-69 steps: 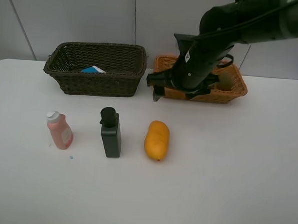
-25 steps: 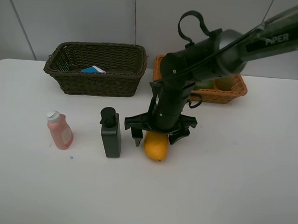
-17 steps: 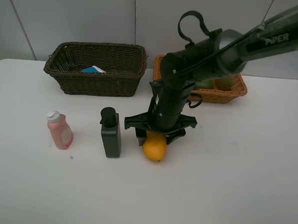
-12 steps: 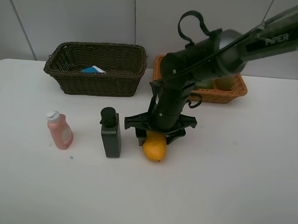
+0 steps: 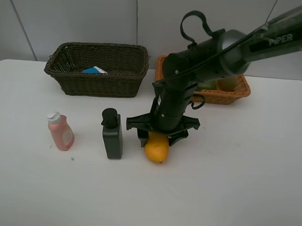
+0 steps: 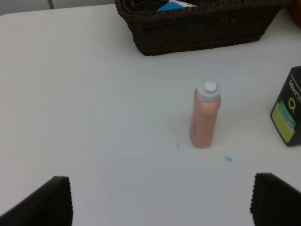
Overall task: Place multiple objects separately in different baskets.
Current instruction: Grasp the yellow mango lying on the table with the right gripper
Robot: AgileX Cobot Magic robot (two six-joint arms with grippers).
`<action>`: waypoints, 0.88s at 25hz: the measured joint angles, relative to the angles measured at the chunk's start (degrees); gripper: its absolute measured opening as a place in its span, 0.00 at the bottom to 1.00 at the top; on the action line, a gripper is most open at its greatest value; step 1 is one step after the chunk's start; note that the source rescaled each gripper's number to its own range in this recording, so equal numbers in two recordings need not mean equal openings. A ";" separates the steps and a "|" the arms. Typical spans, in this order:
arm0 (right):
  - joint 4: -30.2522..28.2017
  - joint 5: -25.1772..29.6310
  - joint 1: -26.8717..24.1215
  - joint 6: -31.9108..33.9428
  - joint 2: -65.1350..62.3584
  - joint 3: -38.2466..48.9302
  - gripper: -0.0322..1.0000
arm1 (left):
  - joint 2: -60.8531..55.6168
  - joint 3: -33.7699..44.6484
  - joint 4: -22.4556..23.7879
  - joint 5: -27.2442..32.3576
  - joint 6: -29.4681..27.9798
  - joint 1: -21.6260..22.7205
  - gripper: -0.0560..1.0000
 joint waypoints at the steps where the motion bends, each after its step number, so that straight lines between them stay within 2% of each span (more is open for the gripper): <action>1: 0.00 0.00 0.00 0.00 0.00 0.00 0.74 | 0.00 0.00 0.00 0.00 0.00 0.00 1.00; 13: -0.52 0.65 0.00 -0.05 -1.64 -0.18 0.74 | 0.00 0.00 0.00 0.00 0.00 0.00 1.00; 22: -3.22 4.68 0.00 -1.20 -3.56 -4.66 0.74 | 0.00 0.00 0.00 0.00 0.00 0.00 1.00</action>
